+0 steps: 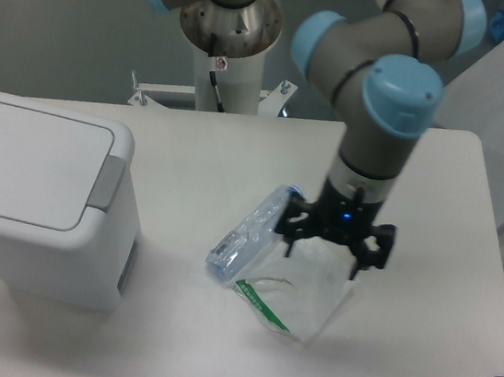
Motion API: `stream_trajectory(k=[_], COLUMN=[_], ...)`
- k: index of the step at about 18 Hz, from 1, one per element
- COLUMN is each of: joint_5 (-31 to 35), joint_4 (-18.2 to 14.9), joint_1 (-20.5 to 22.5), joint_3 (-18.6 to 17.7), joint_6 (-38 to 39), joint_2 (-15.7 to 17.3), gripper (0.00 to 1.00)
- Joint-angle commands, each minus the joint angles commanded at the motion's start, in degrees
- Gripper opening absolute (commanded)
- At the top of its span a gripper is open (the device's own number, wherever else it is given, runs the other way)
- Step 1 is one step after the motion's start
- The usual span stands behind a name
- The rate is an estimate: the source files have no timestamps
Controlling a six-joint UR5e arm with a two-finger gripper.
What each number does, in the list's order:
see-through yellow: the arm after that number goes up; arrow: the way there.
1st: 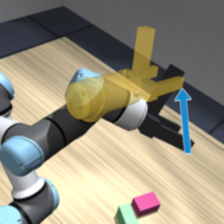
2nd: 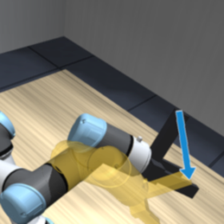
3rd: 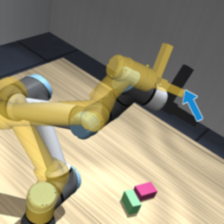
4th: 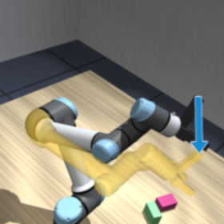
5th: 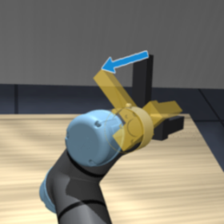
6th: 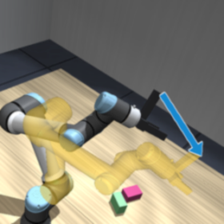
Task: Open the trash can
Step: 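Move the open gripper over the bottle toward the white trash can lid, then lower the gripper onto the lid edge of the trash can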
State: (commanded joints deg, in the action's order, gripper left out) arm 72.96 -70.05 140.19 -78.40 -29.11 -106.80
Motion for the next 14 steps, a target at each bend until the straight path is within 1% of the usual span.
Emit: stream_trajectory(k=[3,6,11,13,14], joint_5=[-2.3,-3.5,-4.0,-4.1,-4.1], joint_4=[0.0,0.0,0.0,0.0,0.0], joint_1=[-2.9,-4.6,-6.8,-7.0,-7.2], joint_3=[-0.2,-1.0,-1.4,-2.6,-3.2], joint_6=[4.0,6.5,8.2,8.2,8.2], joint_2=[2.9,4.9,5.4,5.7,6.4], gripper=[1.0,1.0,1.0,1.0,1.0])
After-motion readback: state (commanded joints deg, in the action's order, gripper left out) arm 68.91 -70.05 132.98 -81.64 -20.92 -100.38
